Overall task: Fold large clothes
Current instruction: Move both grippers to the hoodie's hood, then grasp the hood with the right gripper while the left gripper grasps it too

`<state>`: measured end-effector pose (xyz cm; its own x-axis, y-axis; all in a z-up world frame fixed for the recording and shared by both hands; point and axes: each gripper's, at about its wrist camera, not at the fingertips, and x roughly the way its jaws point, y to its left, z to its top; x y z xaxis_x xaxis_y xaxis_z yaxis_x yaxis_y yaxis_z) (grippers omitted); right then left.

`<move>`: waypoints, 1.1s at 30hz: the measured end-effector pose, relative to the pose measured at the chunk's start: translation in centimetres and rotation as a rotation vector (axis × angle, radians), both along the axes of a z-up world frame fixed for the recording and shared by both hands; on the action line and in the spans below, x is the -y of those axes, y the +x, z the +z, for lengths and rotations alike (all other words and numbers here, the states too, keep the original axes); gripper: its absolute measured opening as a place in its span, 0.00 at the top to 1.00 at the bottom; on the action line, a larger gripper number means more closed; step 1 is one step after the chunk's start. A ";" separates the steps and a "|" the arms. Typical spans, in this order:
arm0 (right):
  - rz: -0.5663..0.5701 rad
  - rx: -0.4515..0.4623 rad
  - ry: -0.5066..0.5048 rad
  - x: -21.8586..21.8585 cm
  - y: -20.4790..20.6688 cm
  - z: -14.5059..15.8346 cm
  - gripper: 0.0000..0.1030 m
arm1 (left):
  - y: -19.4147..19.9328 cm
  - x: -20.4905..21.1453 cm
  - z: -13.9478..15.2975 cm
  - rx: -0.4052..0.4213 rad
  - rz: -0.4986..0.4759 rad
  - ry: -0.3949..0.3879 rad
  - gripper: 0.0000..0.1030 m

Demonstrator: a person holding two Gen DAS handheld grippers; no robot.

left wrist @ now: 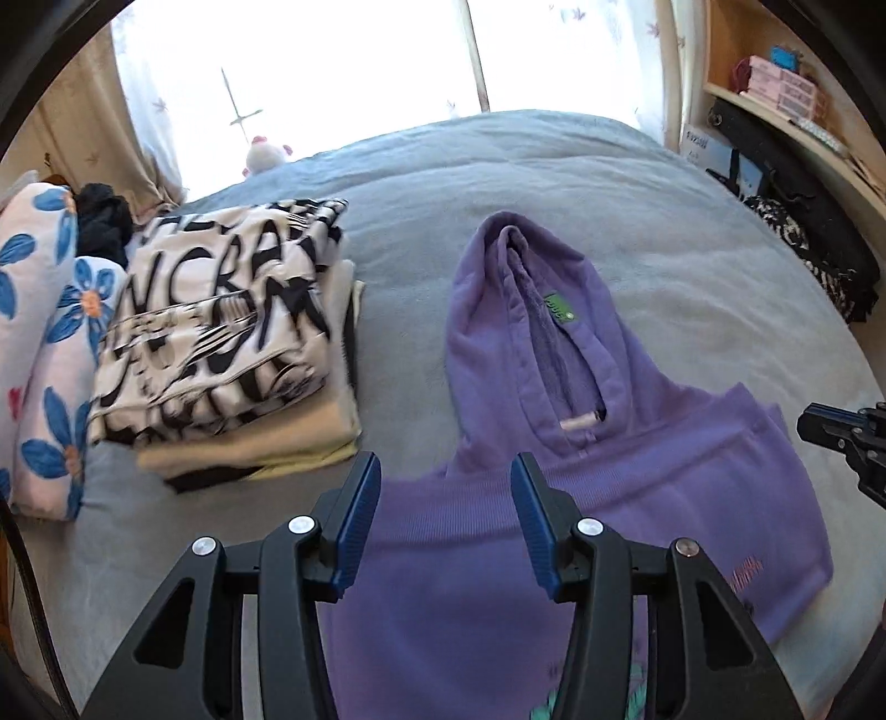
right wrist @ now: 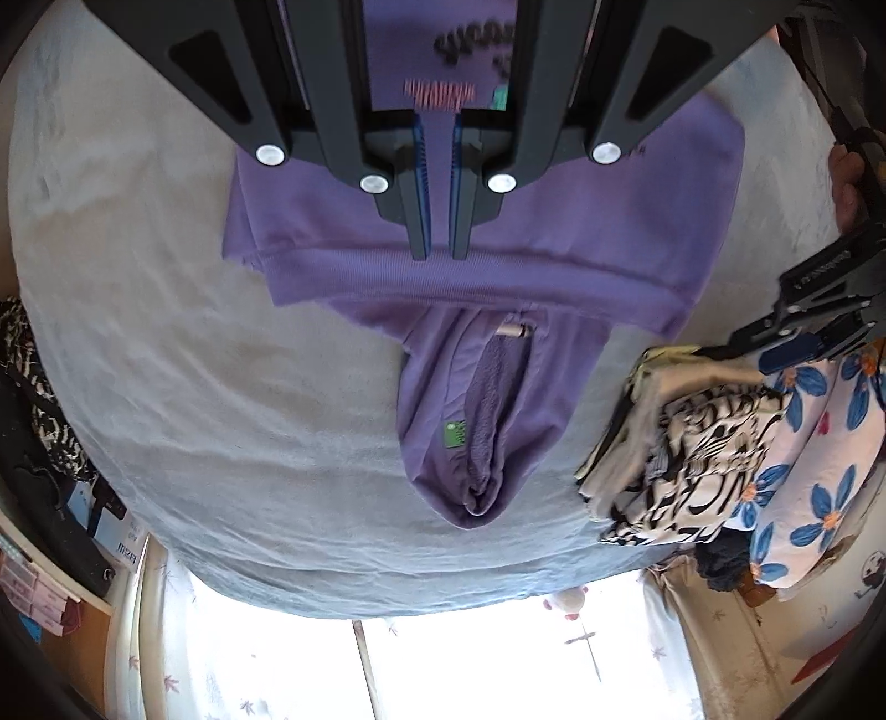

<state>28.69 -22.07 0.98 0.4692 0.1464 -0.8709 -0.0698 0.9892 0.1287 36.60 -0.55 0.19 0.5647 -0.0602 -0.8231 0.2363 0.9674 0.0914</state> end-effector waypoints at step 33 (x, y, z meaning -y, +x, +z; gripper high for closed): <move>-0.066 -0.040 -0.031 -1.4 29.8 -11.7 0.60 | 27.4 6.2 -13.6 -0.072 0.021 0.045 0.61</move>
